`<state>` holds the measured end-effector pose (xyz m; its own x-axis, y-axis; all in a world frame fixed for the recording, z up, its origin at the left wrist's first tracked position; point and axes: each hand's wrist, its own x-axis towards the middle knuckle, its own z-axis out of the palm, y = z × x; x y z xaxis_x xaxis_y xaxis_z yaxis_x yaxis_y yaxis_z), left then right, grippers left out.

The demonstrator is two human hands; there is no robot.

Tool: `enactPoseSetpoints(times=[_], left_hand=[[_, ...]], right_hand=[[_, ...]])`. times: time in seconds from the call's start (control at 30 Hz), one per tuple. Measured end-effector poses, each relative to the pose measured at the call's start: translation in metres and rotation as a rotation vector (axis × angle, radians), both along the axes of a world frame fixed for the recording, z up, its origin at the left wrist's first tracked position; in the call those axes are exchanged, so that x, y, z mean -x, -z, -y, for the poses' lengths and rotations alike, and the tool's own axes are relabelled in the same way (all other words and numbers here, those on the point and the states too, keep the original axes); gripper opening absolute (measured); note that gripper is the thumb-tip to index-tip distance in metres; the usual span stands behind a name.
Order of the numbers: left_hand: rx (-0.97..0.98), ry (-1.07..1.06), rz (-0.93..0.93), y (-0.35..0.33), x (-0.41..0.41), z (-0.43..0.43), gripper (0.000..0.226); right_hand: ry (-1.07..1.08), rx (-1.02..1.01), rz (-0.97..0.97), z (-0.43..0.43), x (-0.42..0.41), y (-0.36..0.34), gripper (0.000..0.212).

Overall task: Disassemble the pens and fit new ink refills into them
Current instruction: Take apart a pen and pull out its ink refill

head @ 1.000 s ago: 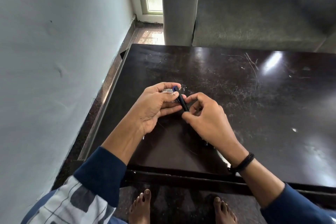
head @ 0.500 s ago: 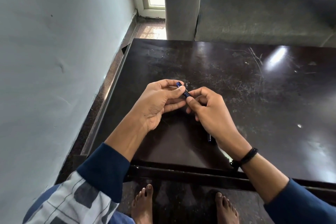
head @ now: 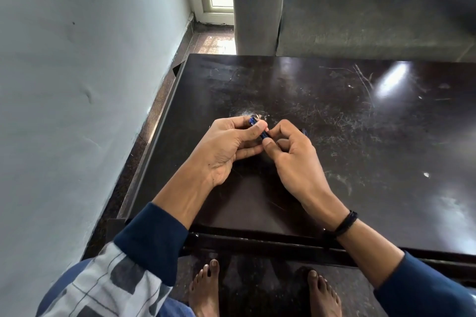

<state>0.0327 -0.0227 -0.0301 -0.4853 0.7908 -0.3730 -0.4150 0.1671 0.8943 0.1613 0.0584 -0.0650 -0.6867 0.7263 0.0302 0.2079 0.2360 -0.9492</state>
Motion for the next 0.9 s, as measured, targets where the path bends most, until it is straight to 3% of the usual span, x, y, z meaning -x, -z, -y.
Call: enactPoseSetpoints(times=[0.37, 0.53, 0.6, 0.73, 0.9], left_hand=[[0.007, -0.004, -0.046, 0.000, 0.001, 0.001, 0.013], [0.005, -0.168, 0.018, -0.007, 0.027, 0.003, 0.018], [0.019, -0.240, -0.035, -0.009, 0.039, 0.006, 0.020], [0.111, -0.203, -0.425, -0.007, 0.043, 0.007, 0.024], [0.501, -0.016, -1.241, 0.006, 0.025, -0.001, 0.034]], right_hand=[[-0.009, 0.150, 0.025, 0.004, 0.003, 0.002, 0.005], [-0.086, 0.185, 0.078, 0.003, 0.004, 0.001, 0.011], [-0.085, 0.202, 0.092, 0.003, 0.001, -0.001, 0.012], [0.022, 0.234, -0.001, 0.003, 0.000, -0.010, 0.013], [0.173, 0.365, -0.155, -0.002, -0.001, -0.021, 0.009]])
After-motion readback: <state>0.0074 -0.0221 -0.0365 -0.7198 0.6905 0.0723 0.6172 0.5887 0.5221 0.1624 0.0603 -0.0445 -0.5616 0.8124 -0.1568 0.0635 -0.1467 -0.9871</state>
